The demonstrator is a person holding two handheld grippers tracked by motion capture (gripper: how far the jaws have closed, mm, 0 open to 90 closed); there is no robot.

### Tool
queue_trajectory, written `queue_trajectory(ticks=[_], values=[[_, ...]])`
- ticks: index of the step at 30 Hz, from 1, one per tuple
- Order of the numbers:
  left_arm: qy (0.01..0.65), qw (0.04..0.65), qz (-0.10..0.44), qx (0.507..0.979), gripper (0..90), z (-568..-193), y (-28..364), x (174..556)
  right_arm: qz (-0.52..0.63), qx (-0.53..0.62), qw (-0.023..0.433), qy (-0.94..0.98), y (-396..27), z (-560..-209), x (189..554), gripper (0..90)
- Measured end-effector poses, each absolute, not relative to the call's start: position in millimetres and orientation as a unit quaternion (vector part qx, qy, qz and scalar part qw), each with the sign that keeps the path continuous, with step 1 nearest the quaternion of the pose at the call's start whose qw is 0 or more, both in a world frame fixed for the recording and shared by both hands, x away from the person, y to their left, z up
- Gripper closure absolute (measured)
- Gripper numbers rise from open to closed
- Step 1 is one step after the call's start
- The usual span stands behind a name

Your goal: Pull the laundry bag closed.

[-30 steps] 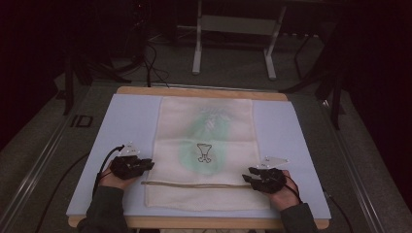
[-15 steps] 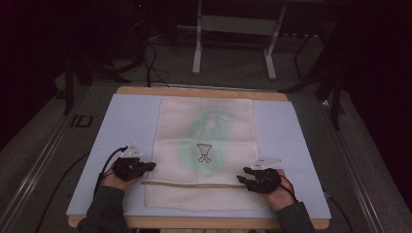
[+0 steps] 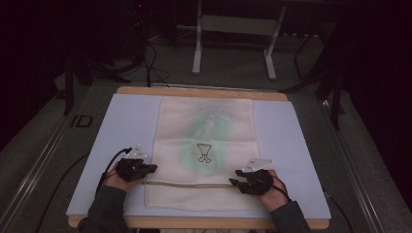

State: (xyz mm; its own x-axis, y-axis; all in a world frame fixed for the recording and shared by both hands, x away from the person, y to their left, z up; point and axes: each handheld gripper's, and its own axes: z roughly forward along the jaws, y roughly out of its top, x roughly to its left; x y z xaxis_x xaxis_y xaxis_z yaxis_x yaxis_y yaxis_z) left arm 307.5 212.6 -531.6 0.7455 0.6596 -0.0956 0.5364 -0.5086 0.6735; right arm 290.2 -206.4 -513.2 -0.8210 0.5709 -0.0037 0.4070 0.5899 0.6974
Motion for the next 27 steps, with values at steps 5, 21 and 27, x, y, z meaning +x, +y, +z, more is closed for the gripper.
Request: queue_trajectory(ticks=[5, 21, 27], values=[[0.347, 0.356, 0.085, 0.864, 89.7, -532, 213, 308, 0.363, 0.271, 0.108, 0.885, -202, -511, 289, 59.5], [0.332, 0.345, 0.089, 0.873, 89.7, -530, 211, 309, 0.360, 0.212, 0.086, 0.904, -158, -509, 286, 59.6], [0.330, 0.347, 0.085, 0.874, 89.7, -531, 212, 310, 0.359, 0.190, 0.077, 0.911, -140, -509, 287, 59.6]])
